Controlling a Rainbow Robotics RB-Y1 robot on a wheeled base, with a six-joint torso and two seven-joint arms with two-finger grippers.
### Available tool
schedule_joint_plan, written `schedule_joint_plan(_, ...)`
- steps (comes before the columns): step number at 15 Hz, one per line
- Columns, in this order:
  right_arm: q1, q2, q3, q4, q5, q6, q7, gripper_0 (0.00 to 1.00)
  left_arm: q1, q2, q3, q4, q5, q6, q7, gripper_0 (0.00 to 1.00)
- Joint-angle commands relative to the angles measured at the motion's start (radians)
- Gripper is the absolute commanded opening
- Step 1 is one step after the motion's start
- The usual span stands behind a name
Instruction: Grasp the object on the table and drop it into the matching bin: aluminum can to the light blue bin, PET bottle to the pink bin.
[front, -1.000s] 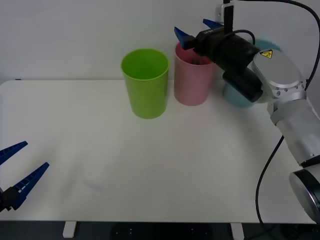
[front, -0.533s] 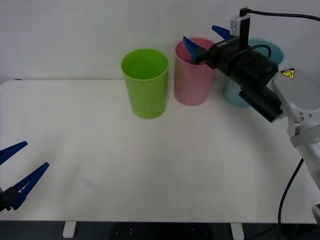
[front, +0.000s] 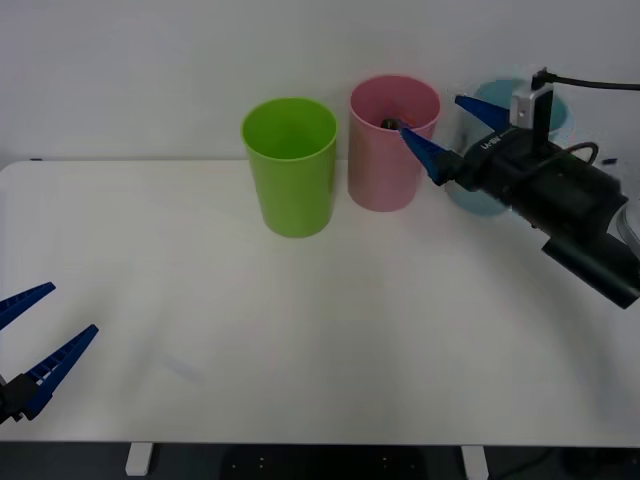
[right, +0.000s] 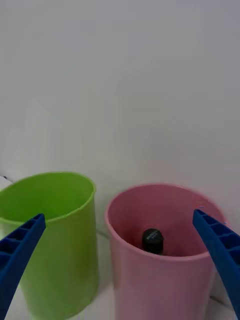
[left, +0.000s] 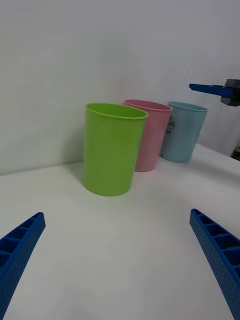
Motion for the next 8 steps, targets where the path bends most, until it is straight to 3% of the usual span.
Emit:
schedule_joint_plan(1,0.094,-0.001,-0.078,-0.043,-0.003,-0.123,0.031,1.0,0.0,0.0,0.0,0.0,0.0,0.0,0.0,1.0)
schedule_joint_plan(5,0.181,-0.003,-0.142,-0.066,-0.003,-0.227,0.08,1.0,0.0,0.0,0.0,0.0,0.0,0.0,0.0,1.0)
schedule_joint_plan(8,0.243,-0.003,-0.177,-0.066,-0.003,-0.275,0.193,1.0,0.0,0.0,0.0,0.0,0.0,0.0,0.0,1.0)
